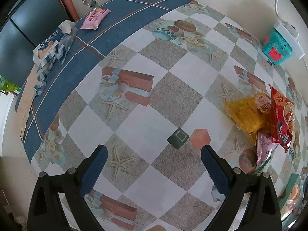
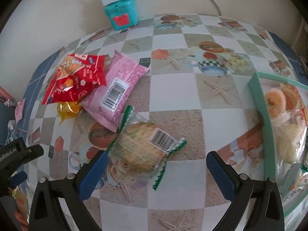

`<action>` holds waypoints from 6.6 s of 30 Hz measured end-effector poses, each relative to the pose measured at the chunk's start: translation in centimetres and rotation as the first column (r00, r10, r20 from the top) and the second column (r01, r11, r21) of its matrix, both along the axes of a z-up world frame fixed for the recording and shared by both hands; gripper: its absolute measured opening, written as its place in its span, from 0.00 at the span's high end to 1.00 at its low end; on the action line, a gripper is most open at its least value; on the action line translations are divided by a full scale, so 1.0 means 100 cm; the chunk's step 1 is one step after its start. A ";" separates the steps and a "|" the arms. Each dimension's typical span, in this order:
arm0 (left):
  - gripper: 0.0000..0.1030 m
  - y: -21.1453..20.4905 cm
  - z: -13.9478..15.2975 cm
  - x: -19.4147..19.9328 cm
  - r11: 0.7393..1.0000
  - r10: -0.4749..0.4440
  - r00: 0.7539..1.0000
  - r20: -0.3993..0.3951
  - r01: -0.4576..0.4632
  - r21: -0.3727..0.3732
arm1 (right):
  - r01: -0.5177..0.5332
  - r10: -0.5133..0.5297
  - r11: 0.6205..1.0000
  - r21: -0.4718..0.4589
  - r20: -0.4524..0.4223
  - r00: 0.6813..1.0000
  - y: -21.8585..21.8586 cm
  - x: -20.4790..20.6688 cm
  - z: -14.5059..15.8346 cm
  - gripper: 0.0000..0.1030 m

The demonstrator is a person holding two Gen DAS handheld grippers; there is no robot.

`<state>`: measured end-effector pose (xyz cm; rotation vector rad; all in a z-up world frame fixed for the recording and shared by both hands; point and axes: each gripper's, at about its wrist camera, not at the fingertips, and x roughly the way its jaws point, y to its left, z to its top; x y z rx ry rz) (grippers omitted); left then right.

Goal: Organize snacks
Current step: 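Move both tools back toward the snack pile, then grasp green-trimmed biscuit with right tool while left tool grasps red chip bag, then carry biscuit and red chip bag over the tray, then open both tools to drop biscuit and chip bag into tray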

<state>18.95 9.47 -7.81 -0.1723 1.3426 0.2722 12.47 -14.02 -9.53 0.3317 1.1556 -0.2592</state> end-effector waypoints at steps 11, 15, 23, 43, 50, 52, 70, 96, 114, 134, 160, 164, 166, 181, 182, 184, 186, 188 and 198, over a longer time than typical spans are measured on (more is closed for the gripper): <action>0.05 -0.003 -0.001 0.003 1.000 -0.001 1.000 0.001 0.001 0.017 | -0.053 0.053 0.998 -0.046 -0.020 0.998 0.018 0.007 -0.013 0.00; 0.05 -0.004 -0.001 0.003 1.000 0.001 1.000 -0.001 -0.001 0.023 | -0.078 0.076 0.993 -0.087 -0.029 0.997 0.030 0.010 -0.015 0.00; 0.05 -0.004 0.001 0.004 1.000 0.007 1.000 0.008 -0.007 0.026 | -0.086 0.084 0.986 -0.142 -0.023 0.996 0.036 0.015 -0.020 0.01; 0.05 -0.015 0.028 0.008 0.999 0.043 0.990 0.134 -0.042 -0.015 | -0.047 0.056 0.992 -0.119 0.074 0.996 -0.019 0.015 -0.009 0.32; 0.05 -0.029 0.041 0.015 0.998 0.015 0.982 0.189 -0.003 -0.062 | -0.009 0.019 0.994 -0.109 0.088 0.996 -0.042 0.012 -0.007 0.32; 0.05 -0.036 0.043 0.018 0.997 -0.006 0.979 0.204 0.023 -0.080 | 0.005 0.005 0.993 -0.115 0.087 0.996 -0.049 0.012 -0.007 0.32; 0.05 -0.110 0.048 0.020 0.970 -0.152 0.912 0.380 0.212 -0.121 | 0.030 -0.017 0.993 -0.112 0.118 0.993 -0.069 0.008 0.004 0.33; 0.56 -0.101 0.060 0.022 0.958 -0.112 0.903 0.415 0.209 -0.195 | 0.034 -0.015 0.994 -0.105 0.171 0.985 -0.070 0.005 0.033 0.34; 0.56 -0.085 0.114 -0.005 0.956 -0.089 0.922 0.377 0.186 -0.229 | 0.135 -0.109 0.984 -0.118 0.202 0.973 -0.101 -0.028 0.101 0.34; 0.56 -0.148 0.144 -0.059 0.919 -0.188 0.903 0.385 0.300 -0.255 | 0.383 -0.351 0.916 -0.118 0.226 0.909 -0.186 -0.113 0.147 0.34; 0.56 -0.336 0.123 -0.127 0.710 -0.589 0.732 0.342 0.671 -0.213 | 0.546 -0.540 0.835 -0.069 0.088 0.837 -0.289 -0.159 0.091 0.33; 0.56 -0.355 0.106 -0.132 0.690 -0.626 0.715 0.310 0.694 -0.207 | 0.560 -0.557 0.827 -0.056 0.061 0.828 -0.299 -0.161 0.076 0.33; 0.56 -0.364 0.098 -0.135 0.683 -0.641 0.707 0.299 0.703 -0.197 | 0.563 -0.561 0.824 -0.058 0.053 0.826 -0.303 -0.162 0.071 0.33; 0.45 -0.393 0.075 -0.142 0.649 -0.694 0.672 0.259 0.739 -0.179 | 0.590 -0.590 0.806 -0.046 0.009 0.807 -0.321 -0.166 0.047 0.30; 0.42 -0.392 0.076 -0.142 0.651 -0.692 0.674 0.259 0.738 -0.179 | 0.591 -0.592 0.805 -0.046 0.007 0.806 -0.322 -0.166 0.047 0.28; 0.38 -0.388 0.077 -0.140 0.660 -0.683 0.682 0.261 0.729 -0.181 | 0.594 -0.595 0.803 -0.048 0.006 0.804 -0.322 -0.167 0.048 0.20; 0.37 -0.384 0.080 -0.136 0.673 -0.671 0.695 0.258 0.717 -0.182 | 0.594 -0.594 0.803 -0.054 0.008 0.804 -0.321 -0.167 0.051 0.18; 0.30 -0.376 0.082 -0.131 0.695 -0.648 0.717 0.256 0.694 -0.186 | 0.591 -0.592 0.804 -0.063 0.008 0.806 -0.320 -0.166 0.054 0.13; 0.10 -0.317 0.079 -0.095 0.824 -0.504 0.836 0.218 0.541 -0.169 | 0.552 -0.552 0.829 -0.089 0.029 0.834 -0.301 -0.157 0.070 0.00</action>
